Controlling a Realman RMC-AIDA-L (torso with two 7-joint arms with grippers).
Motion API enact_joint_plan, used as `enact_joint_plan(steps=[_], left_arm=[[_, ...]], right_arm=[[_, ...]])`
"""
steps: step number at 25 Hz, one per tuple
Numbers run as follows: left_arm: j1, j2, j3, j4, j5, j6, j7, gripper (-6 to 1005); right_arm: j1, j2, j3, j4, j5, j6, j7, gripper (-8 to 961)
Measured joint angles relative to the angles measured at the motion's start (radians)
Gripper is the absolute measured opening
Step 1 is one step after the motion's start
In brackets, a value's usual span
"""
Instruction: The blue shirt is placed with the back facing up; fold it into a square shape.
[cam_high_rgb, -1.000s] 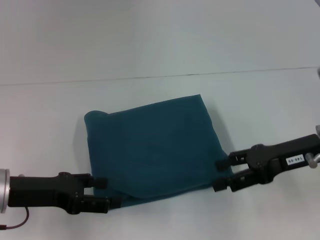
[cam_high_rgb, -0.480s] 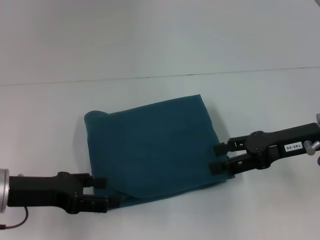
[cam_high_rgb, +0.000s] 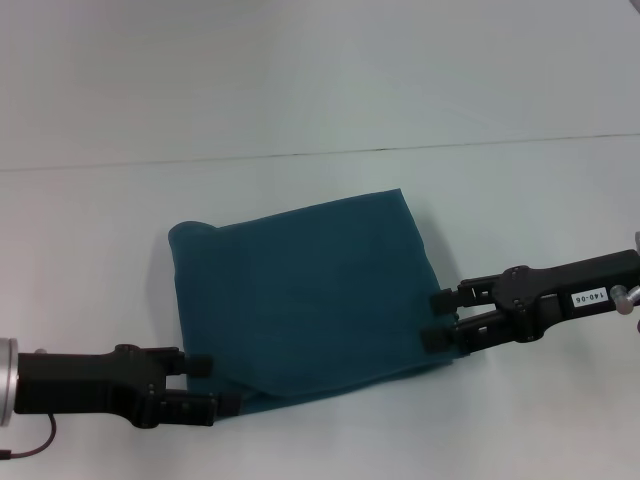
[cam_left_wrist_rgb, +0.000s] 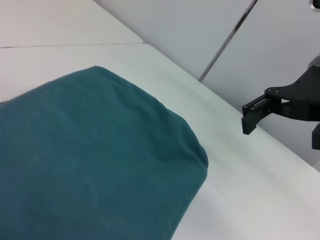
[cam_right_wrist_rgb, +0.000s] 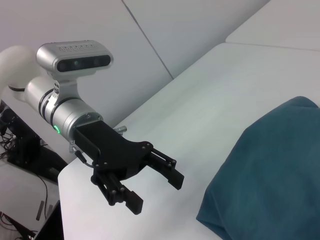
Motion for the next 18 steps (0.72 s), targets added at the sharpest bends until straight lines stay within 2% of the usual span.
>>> enact_joint_plan(steps=[18], left_arm=[[0.000,0.002,0.000,0.000,0.001,0.000,0.000,846]], right_arm=[[0.000,0.000,0.000,0.000,0.000,-0.006,0.000,924]])
